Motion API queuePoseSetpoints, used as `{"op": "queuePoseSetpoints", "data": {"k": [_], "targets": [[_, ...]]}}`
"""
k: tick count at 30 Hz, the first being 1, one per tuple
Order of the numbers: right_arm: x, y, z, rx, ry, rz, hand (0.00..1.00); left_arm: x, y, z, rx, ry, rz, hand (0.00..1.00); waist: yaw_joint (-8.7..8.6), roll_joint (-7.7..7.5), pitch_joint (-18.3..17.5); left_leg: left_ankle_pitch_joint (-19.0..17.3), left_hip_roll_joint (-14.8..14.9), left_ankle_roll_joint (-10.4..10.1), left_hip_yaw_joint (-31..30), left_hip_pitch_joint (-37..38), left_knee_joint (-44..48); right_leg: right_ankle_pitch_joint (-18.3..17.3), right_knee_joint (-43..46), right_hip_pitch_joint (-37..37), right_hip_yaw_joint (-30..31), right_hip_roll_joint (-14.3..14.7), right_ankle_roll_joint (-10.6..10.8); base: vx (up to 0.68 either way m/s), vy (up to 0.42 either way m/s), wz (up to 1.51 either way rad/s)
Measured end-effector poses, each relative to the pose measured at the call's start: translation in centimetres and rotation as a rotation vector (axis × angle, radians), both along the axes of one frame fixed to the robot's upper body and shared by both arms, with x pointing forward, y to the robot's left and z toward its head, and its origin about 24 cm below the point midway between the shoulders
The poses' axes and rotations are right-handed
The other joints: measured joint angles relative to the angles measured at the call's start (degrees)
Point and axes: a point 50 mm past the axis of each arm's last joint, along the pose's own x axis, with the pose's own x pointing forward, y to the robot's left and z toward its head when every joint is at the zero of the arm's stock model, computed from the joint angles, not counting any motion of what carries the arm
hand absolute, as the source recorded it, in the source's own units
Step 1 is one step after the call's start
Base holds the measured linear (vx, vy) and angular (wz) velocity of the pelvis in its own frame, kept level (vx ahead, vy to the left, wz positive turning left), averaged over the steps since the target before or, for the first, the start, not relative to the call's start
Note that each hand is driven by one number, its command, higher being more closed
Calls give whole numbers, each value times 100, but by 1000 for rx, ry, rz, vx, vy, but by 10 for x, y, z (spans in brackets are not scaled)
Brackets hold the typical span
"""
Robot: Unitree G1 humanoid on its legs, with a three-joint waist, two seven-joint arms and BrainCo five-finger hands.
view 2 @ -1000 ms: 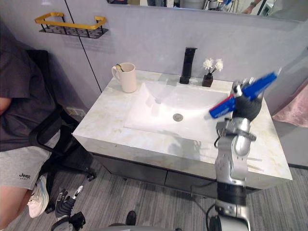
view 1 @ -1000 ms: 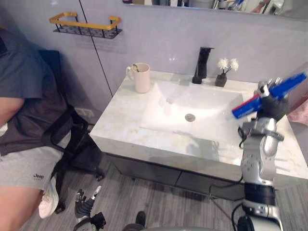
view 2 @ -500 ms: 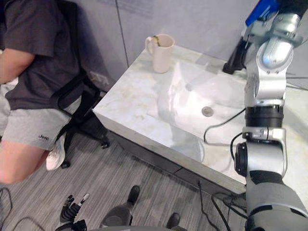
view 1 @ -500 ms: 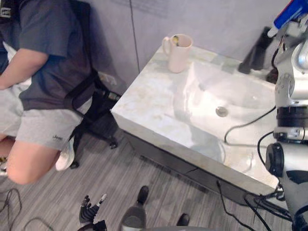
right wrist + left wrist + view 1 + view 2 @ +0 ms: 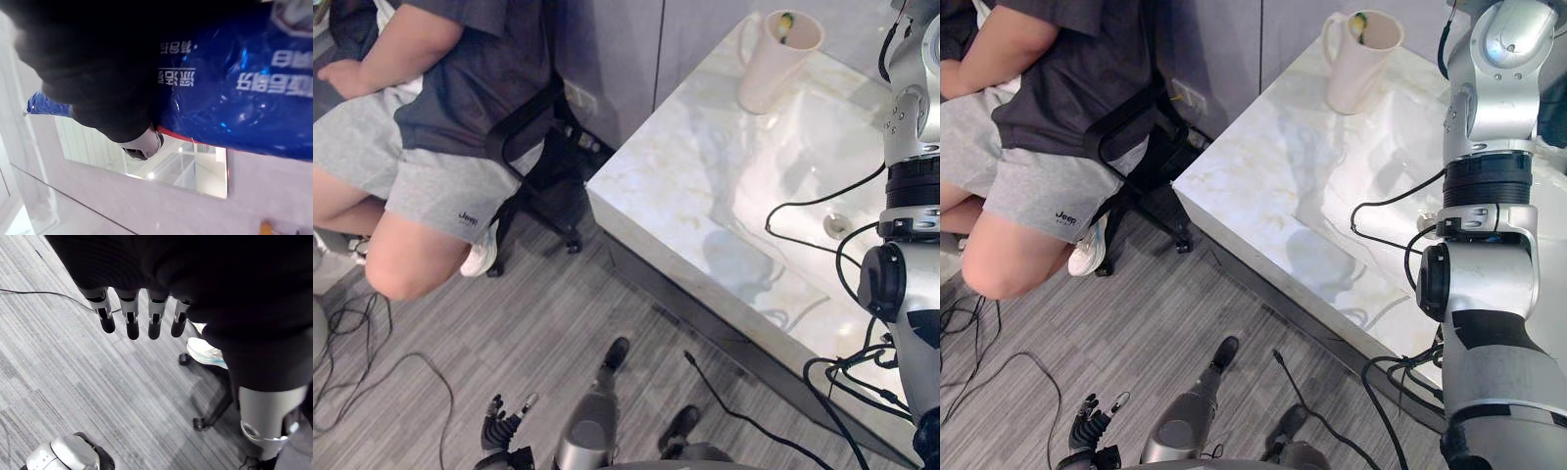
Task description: Organize washtable
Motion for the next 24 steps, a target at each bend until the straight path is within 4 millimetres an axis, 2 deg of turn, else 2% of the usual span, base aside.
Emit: {"op": "queuePoseSetpoints", "data": {"k": [5,9,11,15,20,21,24], "targets": [[1,0,7,-8,15,-48,100,1,-4,-1,-4,-5,-18,0,15,53,226,23,-26,-33,-194,-79,0,-85,48,-6,-189,14,19,-4,14,19],[-6,-14,12,-10,4,-119,100,4,-5,-1,-5,-10,-13,0,74,117,354,48,-42,-56,-329,-247,1,-133,99,-133,-331,22,18,3,12,15],[-5,-18,10,-13,18,-154,100,7,-6,-1,-4,-16,-18,0,86,167,392,49,-69,-55,-380,-272,1,-149,98,-133,-359,11,34,18,17,12],[-8,-27,10,18,19,-200,100,8,-8,-1,-4,-22,-27,0,138,173,398,49,-97,-56,-448,-389,3,-174,98,-210,-466,3,43,31,12,11],[-8,-26,10,12,21,-199,100,8,-11,-2,-9,-19,-44,0,163,180,407,49,-97,-56,-440,-386,4,-175,98,-206,-469,1,42,6,3,1],[-8,-26,10,9,23,-198,0,8,-11,-2,-9,-19,-43,0,162,184,410,49,-94,-56,-434,-383,4,-177,98,-207,-468,2,39,-16,24,-3],[-7,-25,10,7,25,-194,0,8,-11,-2,-9,-19,-44,0,161,199,429,49,-92,-56,-428,-378,4,-202,99,-206,-465,0,32,-30,31,-2]]}}
